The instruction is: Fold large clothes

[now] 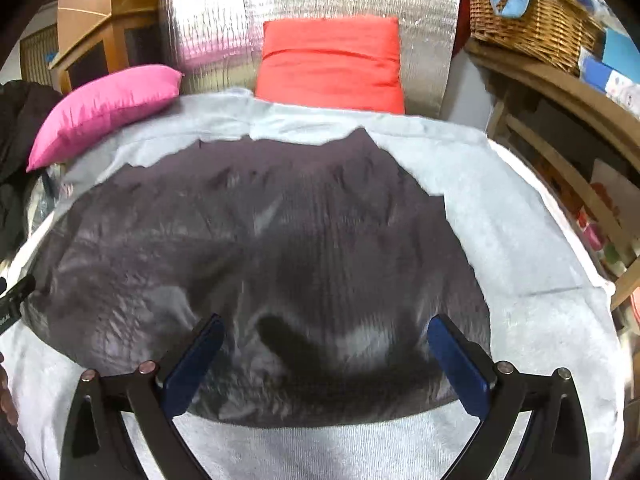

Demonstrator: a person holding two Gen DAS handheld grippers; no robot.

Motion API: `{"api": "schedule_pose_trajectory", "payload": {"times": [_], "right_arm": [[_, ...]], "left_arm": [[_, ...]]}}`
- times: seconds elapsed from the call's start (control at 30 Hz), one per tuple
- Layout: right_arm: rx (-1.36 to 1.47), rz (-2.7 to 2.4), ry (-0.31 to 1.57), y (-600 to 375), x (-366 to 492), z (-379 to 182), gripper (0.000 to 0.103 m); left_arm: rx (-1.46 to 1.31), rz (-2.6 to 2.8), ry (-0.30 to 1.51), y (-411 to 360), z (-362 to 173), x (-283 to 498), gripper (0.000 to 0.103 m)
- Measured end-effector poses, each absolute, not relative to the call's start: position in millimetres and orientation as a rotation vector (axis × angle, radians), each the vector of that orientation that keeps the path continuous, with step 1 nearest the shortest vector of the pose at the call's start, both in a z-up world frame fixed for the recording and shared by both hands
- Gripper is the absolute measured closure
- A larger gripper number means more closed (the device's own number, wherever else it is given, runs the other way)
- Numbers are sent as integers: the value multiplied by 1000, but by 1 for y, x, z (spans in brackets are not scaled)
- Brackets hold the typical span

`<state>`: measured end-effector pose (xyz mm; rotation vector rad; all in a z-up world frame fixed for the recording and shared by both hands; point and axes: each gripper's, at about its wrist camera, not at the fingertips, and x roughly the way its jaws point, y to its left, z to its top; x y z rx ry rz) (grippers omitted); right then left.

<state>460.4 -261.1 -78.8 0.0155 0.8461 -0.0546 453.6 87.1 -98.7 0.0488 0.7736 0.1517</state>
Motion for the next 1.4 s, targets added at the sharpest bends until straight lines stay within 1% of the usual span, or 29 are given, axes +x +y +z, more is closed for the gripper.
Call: {"api": "schedule_pose_trajectory", "payload": {"times": [0.1,0.17,0.23,0.37,1.17,1.33,1.4], "right_arm": [[-10,-64,877,-259,470,-92,0],[-14,-69,923,-261,475,-110,0],[-29,-66,944,-259,476,-120,0],[-31,-73,996,-259,484,-121,0],[-31,-68,995,-259,484,-124,0],[-28,-54,997,-260,483,-124,0],[-24,-42,1006,-261,484,-123,0]], "left_arm": [[72,141,800,78,-110,460,10],[110,147,857,73,-129,466,9],[144,161,846,69,-137,465,9],[149,175,844,68,-139,464,9],[117,142,851,75,-143,465,6],[82,89,875,87,-140,472,2],[68,58,885,91,-137,473,1]]}}
